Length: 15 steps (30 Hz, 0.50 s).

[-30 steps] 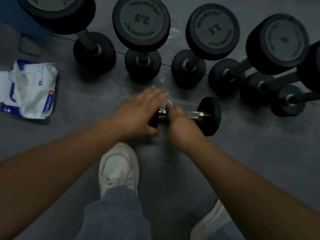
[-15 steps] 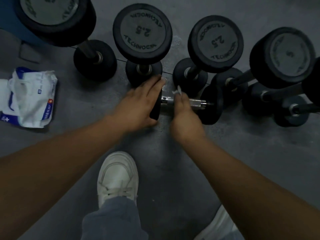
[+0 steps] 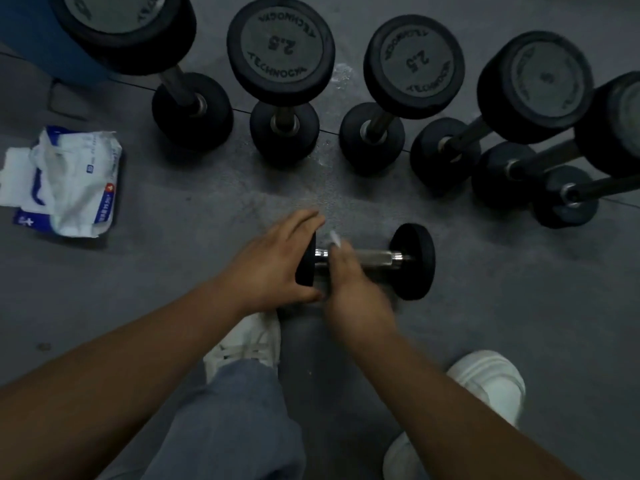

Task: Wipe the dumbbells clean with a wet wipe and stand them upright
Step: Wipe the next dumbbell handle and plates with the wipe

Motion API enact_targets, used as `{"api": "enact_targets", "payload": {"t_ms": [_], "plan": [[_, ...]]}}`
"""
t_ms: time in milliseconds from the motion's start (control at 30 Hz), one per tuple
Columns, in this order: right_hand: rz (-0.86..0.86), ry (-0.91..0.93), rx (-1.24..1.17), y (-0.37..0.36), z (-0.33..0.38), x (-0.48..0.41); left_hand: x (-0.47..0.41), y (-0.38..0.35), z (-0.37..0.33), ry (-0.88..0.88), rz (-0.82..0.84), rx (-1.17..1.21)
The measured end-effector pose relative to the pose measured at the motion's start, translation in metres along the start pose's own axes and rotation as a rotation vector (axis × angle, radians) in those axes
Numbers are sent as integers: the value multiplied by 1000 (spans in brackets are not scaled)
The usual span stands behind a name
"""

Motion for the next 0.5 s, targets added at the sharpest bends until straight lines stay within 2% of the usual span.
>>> {"api": "enact_targets", "payload": {"t_ms": [67,133,167,267,367,500], "plan": [[-29,-20,68,10,-13,14,14,-11,-8,-28,16,-45],[-105,-136,-33,18,-38,24,27,-20,-14,-53,-20,-57],[-53,-123,-47,11,-32,31,32,-22,-18,-74,-53,-68],[74,99,-227,-2,1,41,43,-29,-23,-105,-128,-66],[41,20,-369,20,-10,35,41,-29,-21,-89,-133,-37],[-55,62,-180,40,-7,21,28,-25,-14,-66,-69,-2]]}}
Point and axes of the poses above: each hand's wrist, its own x-axis away from the middle knuckle, its own y-axis out of the back of the hand, z = x × y, the point moved 10 cm from there along -x, towards the middle knuckle, and after that the axes turned 11 degrees about -x, right-handed, at the moved point
